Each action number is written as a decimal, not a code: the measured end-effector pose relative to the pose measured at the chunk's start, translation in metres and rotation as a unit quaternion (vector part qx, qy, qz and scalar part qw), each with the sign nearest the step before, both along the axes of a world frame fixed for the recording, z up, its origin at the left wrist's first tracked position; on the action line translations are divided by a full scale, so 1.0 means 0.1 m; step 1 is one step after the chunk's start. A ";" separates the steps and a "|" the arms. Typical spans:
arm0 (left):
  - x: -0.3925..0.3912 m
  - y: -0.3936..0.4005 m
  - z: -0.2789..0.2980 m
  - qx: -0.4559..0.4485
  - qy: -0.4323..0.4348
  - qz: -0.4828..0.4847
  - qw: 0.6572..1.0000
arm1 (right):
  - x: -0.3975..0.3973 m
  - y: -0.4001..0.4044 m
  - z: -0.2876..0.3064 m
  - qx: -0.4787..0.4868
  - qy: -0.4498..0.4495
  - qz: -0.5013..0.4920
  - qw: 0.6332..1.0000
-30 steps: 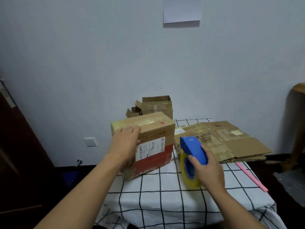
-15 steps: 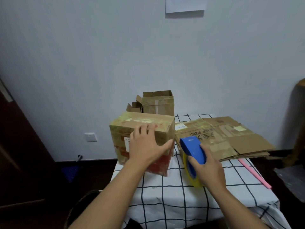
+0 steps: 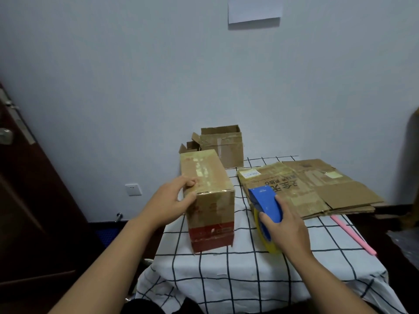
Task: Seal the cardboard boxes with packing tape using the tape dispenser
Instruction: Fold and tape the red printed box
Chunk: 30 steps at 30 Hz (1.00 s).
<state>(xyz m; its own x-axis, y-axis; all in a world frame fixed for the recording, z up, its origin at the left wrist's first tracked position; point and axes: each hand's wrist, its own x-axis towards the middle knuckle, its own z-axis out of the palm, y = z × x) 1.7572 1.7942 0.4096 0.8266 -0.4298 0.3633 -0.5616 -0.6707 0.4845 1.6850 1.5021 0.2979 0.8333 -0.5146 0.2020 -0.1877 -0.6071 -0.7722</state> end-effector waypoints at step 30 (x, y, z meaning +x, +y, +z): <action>-0.02 -0.08 -0.06 0.097 -0.105 -0.027 0.989 | 0.03 0.00 -0.01 -0.004 0.000 -0.004 1.000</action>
<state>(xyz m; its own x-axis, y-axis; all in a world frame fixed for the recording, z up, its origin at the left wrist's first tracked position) 1.7551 1.7865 0.4033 0.7153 -0.5502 0.4309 -0.6741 -0.7058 0.2178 1.6875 1.5021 0.2968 0.8293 -0.5192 0.2067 -0.1915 -0.6116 -0.7676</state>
